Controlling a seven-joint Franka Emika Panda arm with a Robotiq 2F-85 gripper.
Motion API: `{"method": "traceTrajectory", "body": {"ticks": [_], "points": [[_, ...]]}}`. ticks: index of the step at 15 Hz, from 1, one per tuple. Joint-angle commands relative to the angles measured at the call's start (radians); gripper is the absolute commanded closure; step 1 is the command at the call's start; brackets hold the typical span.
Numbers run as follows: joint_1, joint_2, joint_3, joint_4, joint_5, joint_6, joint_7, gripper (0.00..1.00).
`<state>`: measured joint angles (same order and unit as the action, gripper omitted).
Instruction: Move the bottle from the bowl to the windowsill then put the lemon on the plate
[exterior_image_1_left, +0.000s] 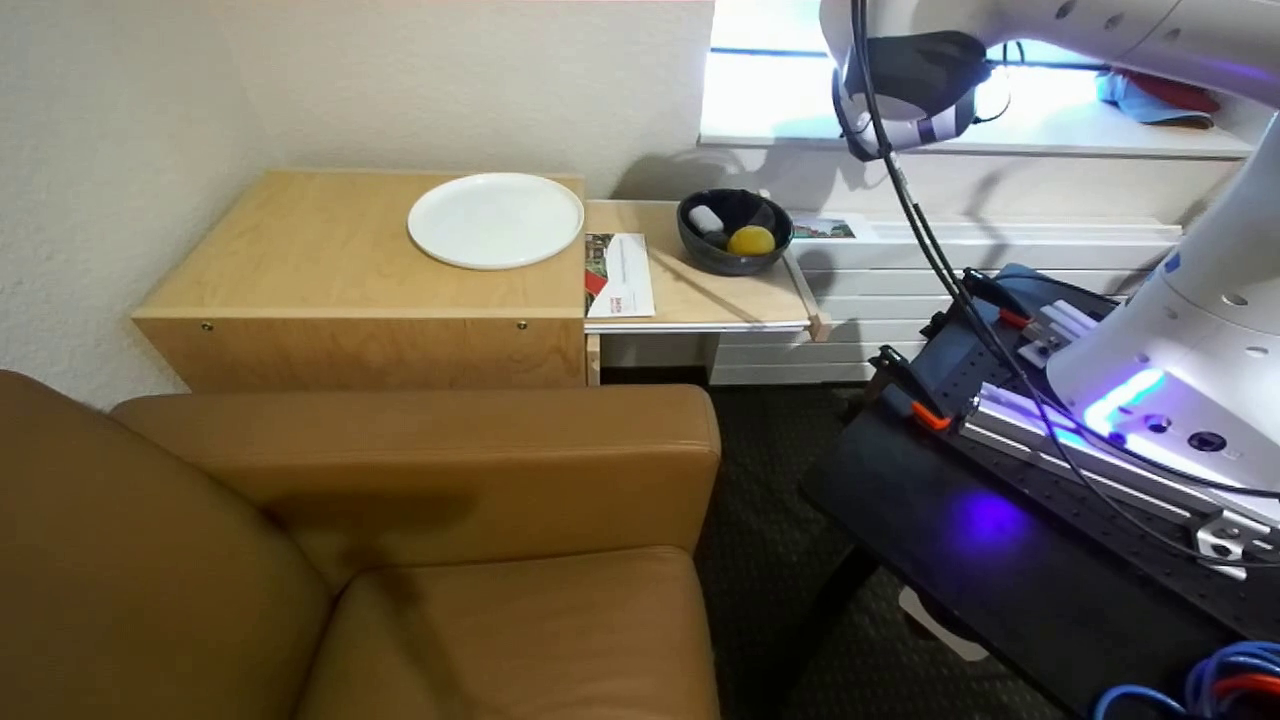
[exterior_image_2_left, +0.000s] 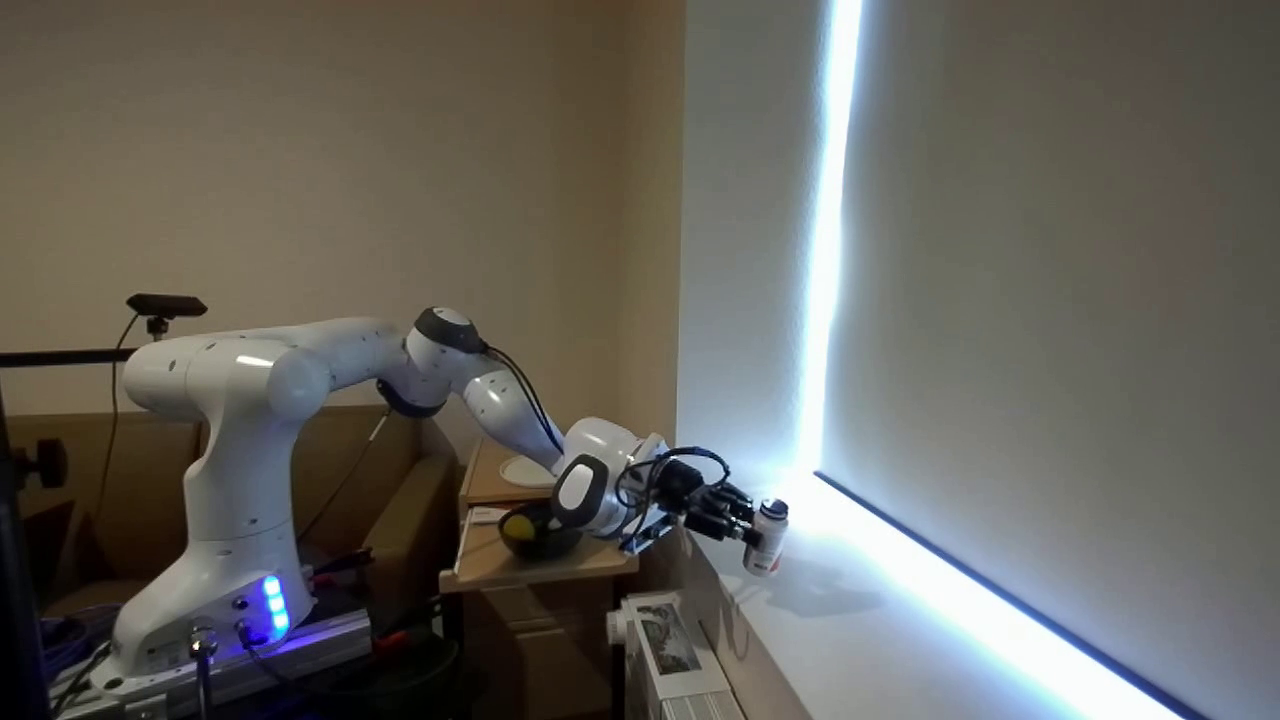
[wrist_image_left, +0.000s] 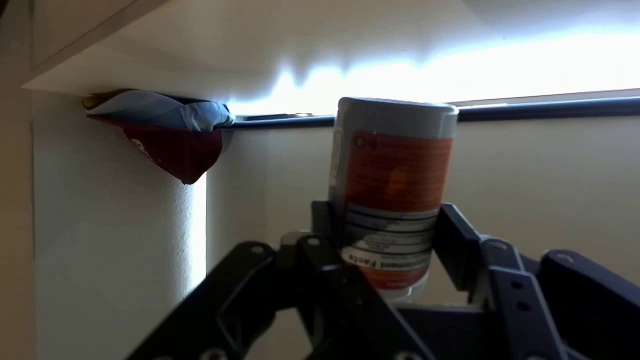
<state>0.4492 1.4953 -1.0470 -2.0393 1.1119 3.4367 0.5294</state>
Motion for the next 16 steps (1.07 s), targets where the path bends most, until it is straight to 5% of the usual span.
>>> {"method": "traceTrajectory", "body": {"ticks": [1, 3, 4, 14, 15, 16], "points": [[0.0, 0.0, 0.002, 0.0, 0.0, 0.0, 0.0, 0.46], [0.0, 0.0, 0.003, 0.0, 0.0, 0.0, 0.0, 0.46], [0.001, 0.0, 0.006, 0.002, -0.007, 0.006, -0.008, 0.71], [-0.012, -0.047, 0.046, 0.021, -0.03, -0.006, -0.041, 0.71], [-0.01, -0.001, 0.039, 0.014, -0.008, -0.003, -0.031, 0.46], [-0.006, -0.006, 0.041, 0.02, -0.008, -0.003, -0.031, 0.46]]}}
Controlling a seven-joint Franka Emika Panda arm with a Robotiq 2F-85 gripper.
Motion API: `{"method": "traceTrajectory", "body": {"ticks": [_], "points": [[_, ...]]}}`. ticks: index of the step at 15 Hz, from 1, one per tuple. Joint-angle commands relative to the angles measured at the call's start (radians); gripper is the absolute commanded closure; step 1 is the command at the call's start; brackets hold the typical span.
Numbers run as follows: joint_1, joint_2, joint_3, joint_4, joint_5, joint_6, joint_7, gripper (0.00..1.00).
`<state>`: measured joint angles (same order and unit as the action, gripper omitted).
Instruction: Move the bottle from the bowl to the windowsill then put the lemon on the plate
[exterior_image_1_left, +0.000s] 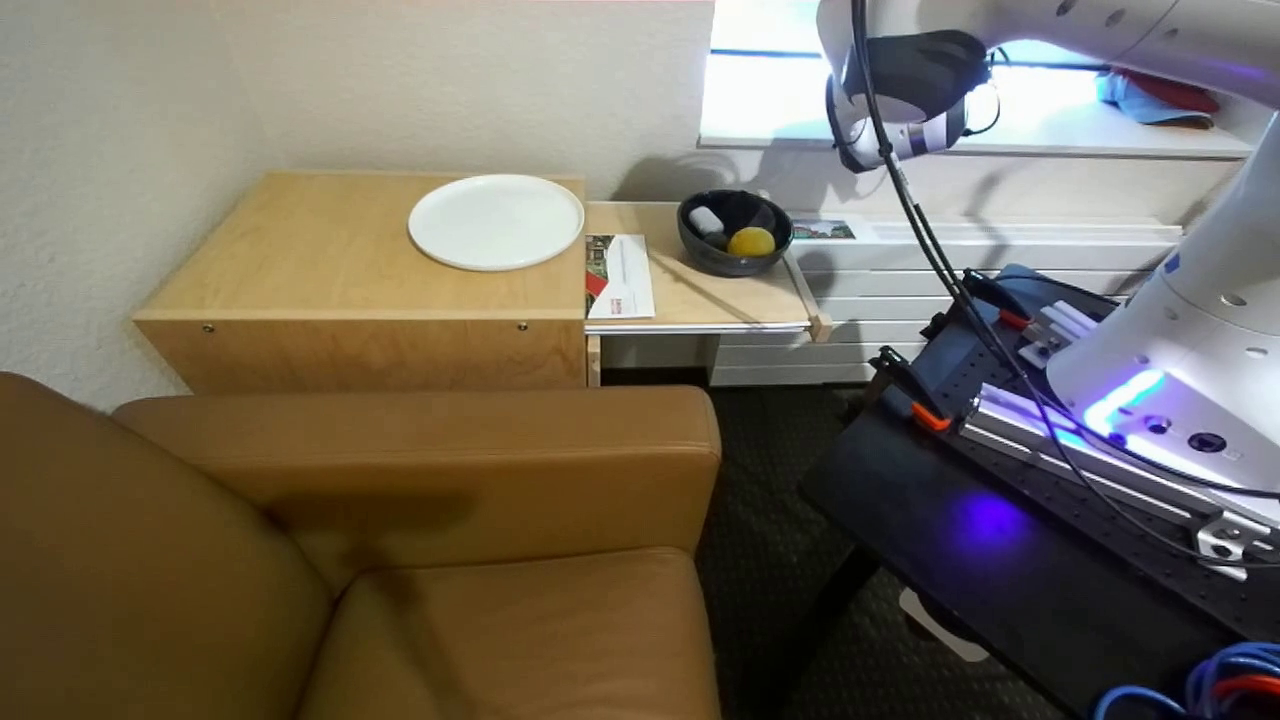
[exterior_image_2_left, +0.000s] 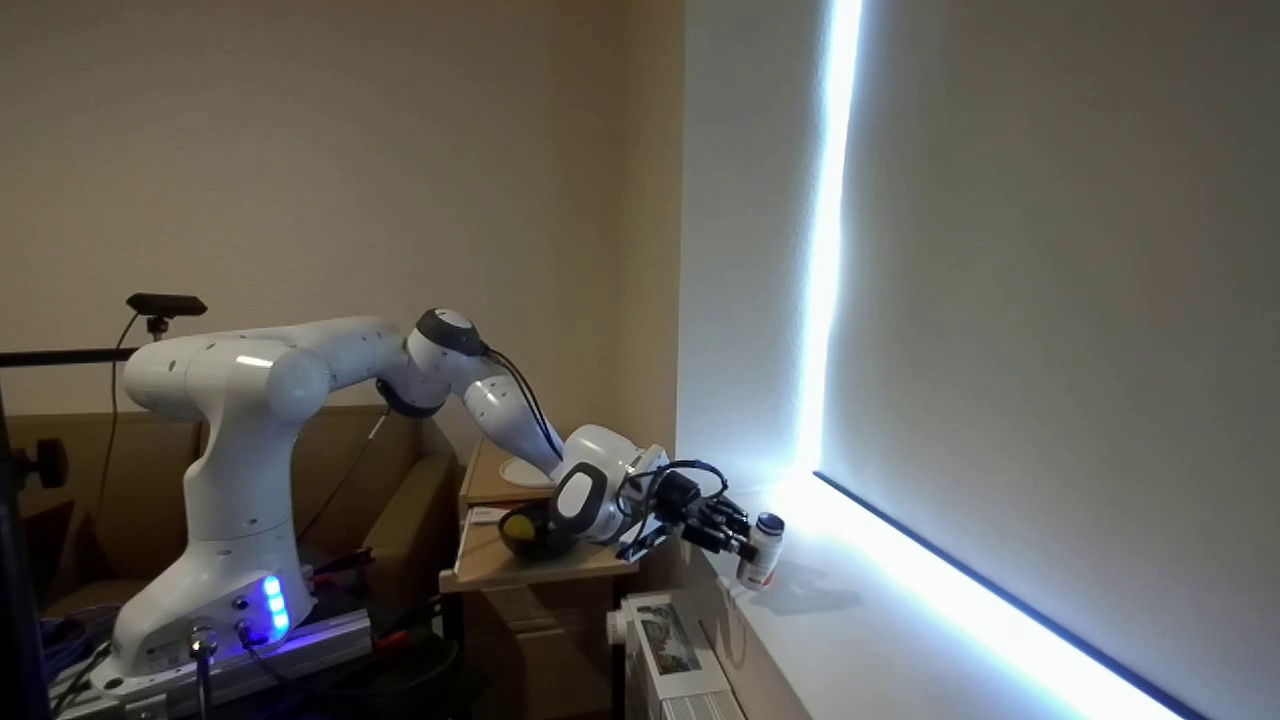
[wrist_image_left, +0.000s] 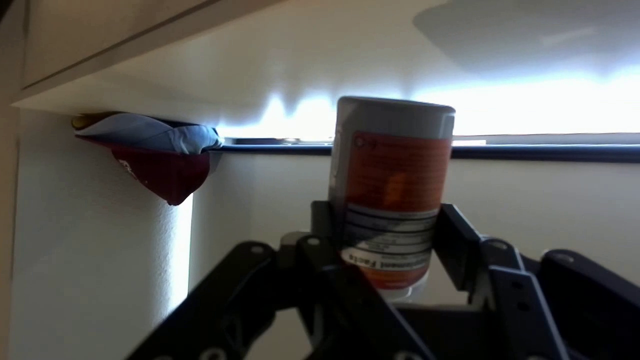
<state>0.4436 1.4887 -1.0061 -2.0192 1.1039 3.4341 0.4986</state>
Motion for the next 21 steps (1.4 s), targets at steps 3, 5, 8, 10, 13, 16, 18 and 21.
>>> {"method": "traceTrajectory", "body": {"ticks": [3, 5, 8, 10, 13, 16, 18, 21], "points": [[-0.004, -0.019, 0.007, 0.001, 0.005, 0.011, -0.018, 0.71], [-0.035, -0.016, 0.021, 0.02, 0.007, -0.02, -0.067, 0.71], [-0.057, -0.015, 0.031, 0.017, 0.021, -0.033, -0.079, 0.71], [-0.062, -0.014, 0.03, 0.012, 0.049, -0.006, -0.065, 0.71], [-0.054, -0.014, 0.029, 0.003, 0.027, -0.02, -0.042, 0.46], [-0.057, -0.016, 0.03, 0.008, 0.031, -0.021, -0.04, 0.71], [-0.051, -0.016, 0.021, 0.01, 0.052, 0.021, -0.04, 0.71], [-0.013, -0.019, -0.01, 0.002, 0.088, 0.023, -0.082, 0.71]]}}
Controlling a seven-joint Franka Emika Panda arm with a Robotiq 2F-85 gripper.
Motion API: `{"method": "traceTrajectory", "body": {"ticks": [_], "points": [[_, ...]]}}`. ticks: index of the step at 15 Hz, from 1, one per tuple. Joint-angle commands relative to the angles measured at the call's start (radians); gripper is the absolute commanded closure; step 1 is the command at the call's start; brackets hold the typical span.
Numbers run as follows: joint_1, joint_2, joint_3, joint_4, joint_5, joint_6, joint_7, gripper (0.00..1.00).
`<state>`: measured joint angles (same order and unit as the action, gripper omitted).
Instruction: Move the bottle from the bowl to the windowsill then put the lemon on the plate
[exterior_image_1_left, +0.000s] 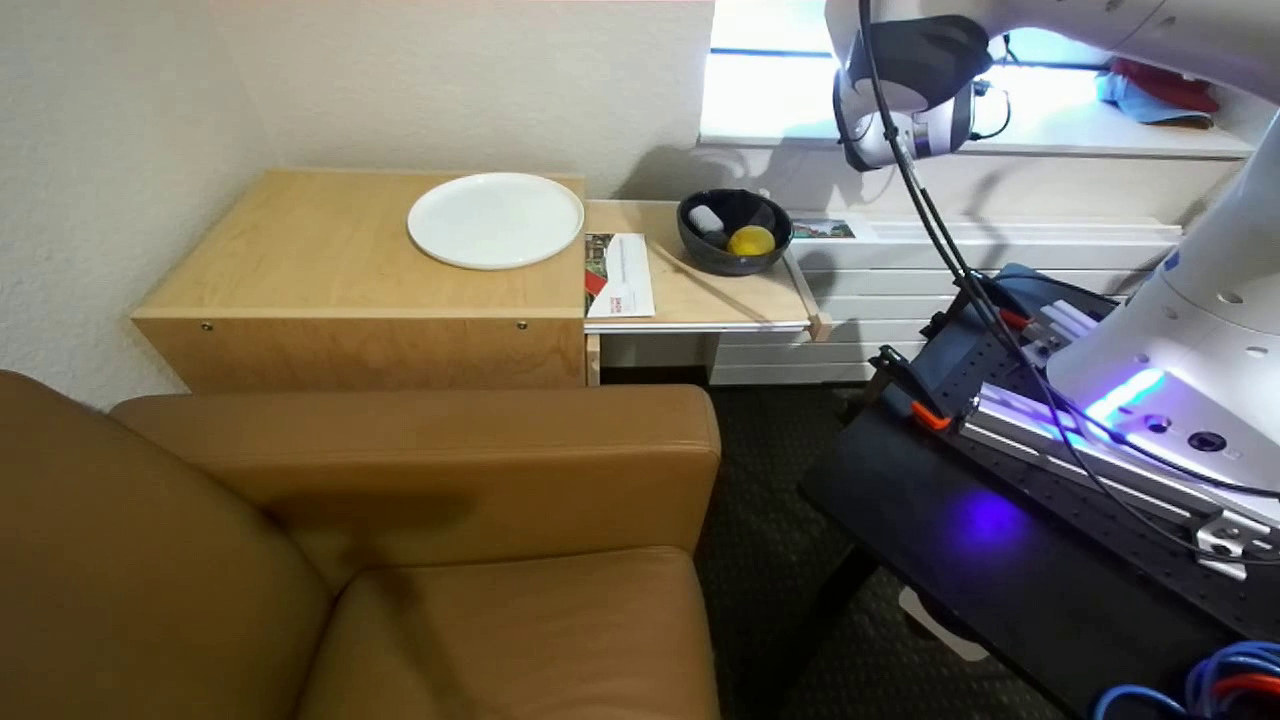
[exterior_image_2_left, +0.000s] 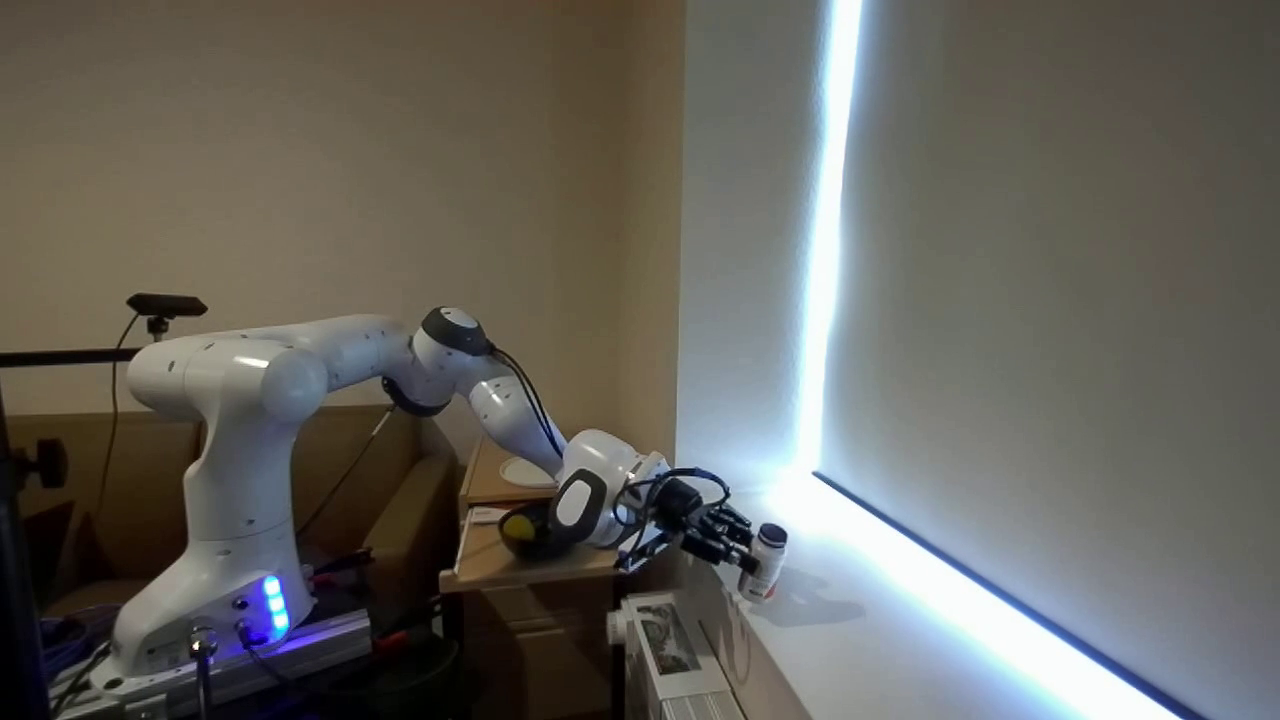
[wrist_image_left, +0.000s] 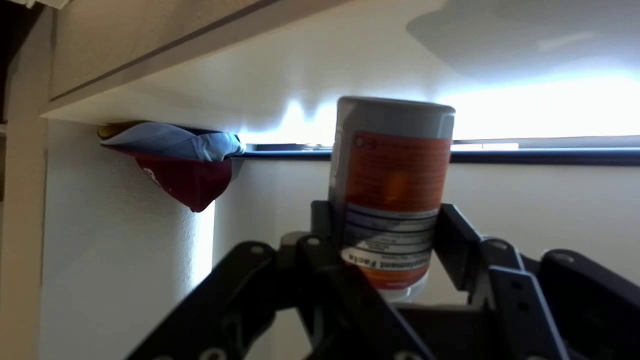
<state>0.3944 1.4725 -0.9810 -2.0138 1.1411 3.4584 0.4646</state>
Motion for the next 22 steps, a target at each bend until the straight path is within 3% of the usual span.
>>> {"method": "traceTrajectory", "body": {"ticks": [1, 2, 3, 5, 6, 8, 9, 13, 14, 18, 21, 22], "points": [[0.036, -0.002, -0.027, -0.01, 0.052, 0.002, -0.06, 0.71], [0.016, 0.0, -0.015, 0.0, 0.021, 0.0, -0.016, 0.71], [0.022, -0.001, -0.019, 0.0, 0.024, -0.002, -0.019, 0.46], [0.023, 0.0, -0.017, 0.0, 0.024, -0.003, -0.017, 0.46], [0.028, 0.0, -0.023, 0.0, 0.019, -0.003, -0.002, 0.71], [-0.052, -0.077, 0.042, 0.07, -0.053, -0.004, -0.112, 0.71], [-0.065, -0.059, 0.034, 0.098, -0.122, -0.051, -0.059, 0.71], [-0.093, 0.014, 0.001, 0.191, -0.157, -0.152, -0.027, 0.71], [-0.106, -0.01, 0.005, 0.178, -0.164, -0.127, -0.03, 0.71], [-0.096, -0.002, 0.002, 0.09, -0.125, -0.023, 0.004, 0.71], [-0.108, 0.0, 0.033, 0.043, -0.006, 0.086, -0.081, 0.71], [-0.056, 0.001, -0.022, 0.032, 0.065, 0.015, -0.13, 0.71]]}}
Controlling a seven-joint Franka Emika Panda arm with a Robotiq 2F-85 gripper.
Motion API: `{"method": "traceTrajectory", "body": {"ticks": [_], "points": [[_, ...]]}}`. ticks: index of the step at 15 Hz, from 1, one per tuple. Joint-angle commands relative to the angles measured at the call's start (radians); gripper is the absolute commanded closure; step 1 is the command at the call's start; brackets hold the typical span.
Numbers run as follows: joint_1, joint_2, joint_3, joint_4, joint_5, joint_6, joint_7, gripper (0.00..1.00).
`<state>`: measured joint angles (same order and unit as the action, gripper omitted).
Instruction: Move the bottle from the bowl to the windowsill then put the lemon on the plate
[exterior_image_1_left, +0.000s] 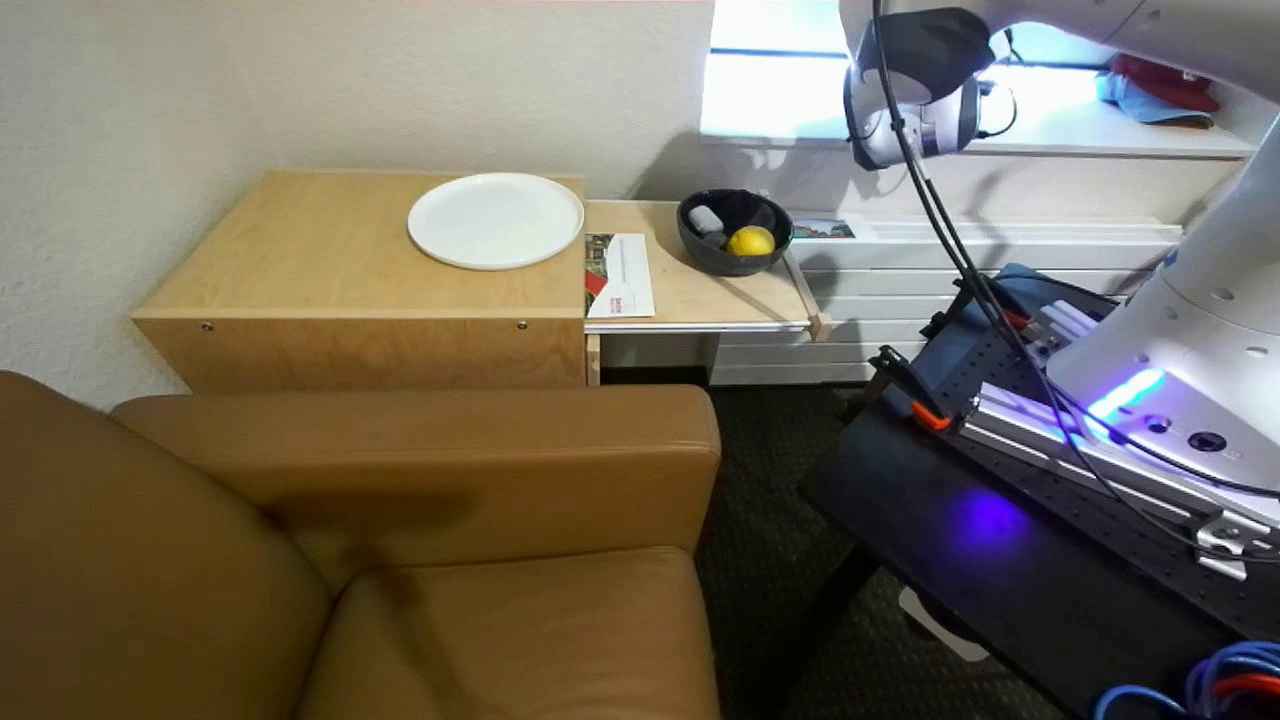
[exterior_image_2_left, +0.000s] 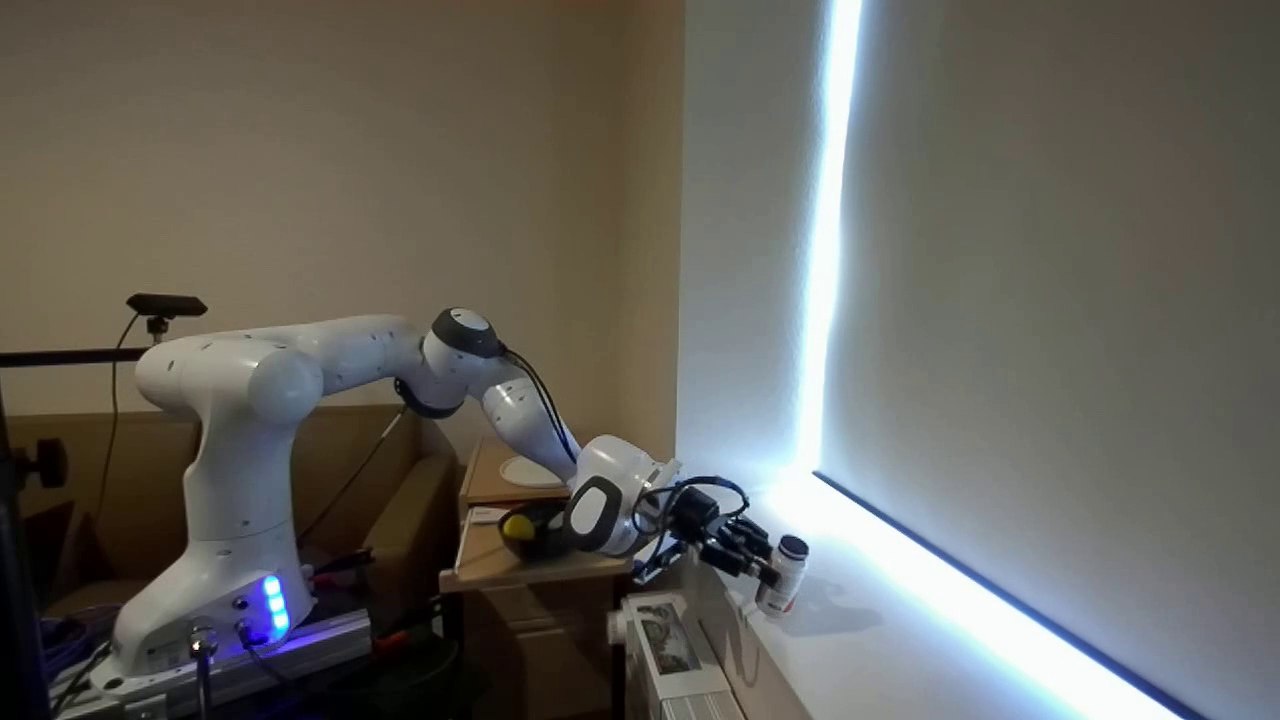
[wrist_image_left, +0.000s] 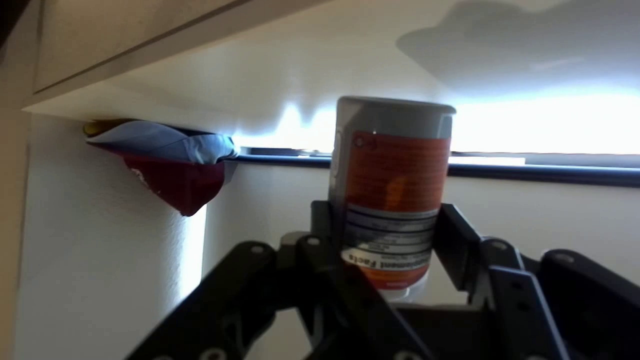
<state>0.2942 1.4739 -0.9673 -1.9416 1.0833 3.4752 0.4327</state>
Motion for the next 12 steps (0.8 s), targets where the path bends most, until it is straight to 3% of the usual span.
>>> {"method": "traceTrajectory", "body": {"ticks": [1, 4, 6, 10, 11, 12], "points": [[0.042, 0.002, -0.029, -0.046, 0.169, 0.001, -0.142, 0.71], [0.041, 0.002, -0.031, -0.032, 0.259, -0.006, -0.264, 0.71], [-0.006, 0.001, 0.029, 0.036, 0.204, -0.013, -0.312, 0.71], [-0.006, 0.002, 0.052, 0.121, 0.073, -0.077, -0.324, 0.71], [0.017, 0.002, 0.044, 0.071, 0.103, -0.042, -0.286, 0.46], [0.017, 0.001, 0.043, 0.085, 0.092, -0.045, -0.291, 0.46]]}}
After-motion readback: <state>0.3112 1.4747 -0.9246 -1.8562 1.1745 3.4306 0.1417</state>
